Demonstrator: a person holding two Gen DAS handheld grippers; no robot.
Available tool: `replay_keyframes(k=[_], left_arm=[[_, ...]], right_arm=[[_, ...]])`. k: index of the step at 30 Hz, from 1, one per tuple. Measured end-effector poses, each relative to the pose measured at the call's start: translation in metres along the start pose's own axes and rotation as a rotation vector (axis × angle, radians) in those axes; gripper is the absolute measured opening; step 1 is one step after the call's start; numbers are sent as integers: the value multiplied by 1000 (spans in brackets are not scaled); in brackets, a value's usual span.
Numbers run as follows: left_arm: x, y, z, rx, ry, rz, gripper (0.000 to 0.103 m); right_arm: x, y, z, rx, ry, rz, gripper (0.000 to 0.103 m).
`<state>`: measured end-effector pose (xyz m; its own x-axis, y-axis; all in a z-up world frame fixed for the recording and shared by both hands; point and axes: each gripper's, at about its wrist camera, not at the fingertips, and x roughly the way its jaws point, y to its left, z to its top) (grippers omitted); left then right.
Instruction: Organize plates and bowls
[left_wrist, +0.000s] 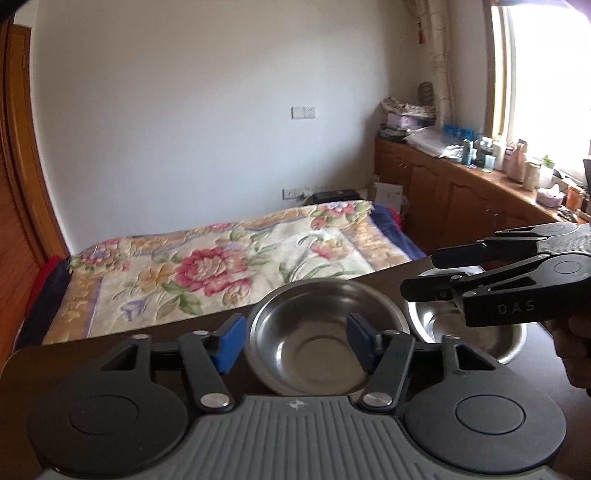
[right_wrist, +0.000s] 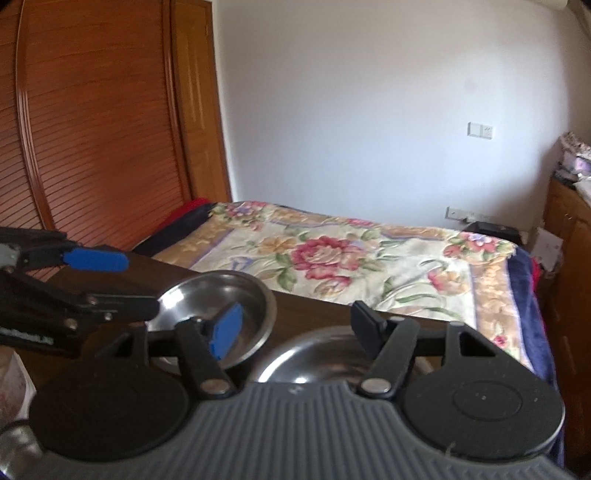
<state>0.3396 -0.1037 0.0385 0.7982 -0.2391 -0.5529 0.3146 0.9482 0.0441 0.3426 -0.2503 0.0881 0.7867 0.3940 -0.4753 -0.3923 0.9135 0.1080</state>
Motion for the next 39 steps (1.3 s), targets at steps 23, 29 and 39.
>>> replay_keyframes(k=[23, 29, 39], left_arm=[[38, 25, -17, -48, 131, 1, 52], [19, 22, -13, -56, 101, -16, 48], [-32, 9, -10, -52, 11, -28, 48]], right_arm=[[51, 32, 2, -95, 157, 30, 22], [48, 31, 0, -84, 133, 4, 16], [11, 39, 8, -50, 19, -24, 13]])
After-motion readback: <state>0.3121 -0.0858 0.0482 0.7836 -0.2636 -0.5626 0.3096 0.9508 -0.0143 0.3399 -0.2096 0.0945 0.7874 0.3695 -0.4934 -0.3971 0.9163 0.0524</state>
